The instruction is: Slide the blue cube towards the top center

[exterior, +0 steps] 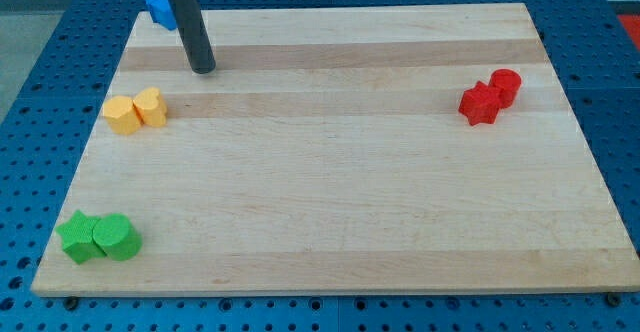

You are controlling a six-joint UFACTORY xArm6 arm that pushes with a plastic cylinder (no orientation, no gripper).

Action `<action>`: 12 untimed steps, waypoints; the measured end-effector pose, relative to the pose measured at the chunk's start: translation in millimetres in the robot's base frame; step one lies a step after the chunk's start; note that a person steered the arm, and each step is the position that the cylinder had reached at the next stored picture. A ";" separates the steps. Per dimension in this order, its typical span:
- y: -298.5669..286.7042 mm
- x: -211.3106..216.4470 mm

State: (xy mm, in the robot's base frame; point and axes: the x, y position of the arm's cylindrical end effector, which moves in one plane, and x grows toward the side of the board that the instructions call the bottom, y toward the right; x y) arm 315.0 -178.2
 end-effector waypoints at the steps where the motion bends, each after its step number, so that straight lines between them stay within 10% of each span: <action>1: 1.5 -1.3; 6: 17.1 -113.8; 12: -27.6 -123.8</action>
State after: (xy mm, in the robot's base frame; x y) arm 191.3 -205.8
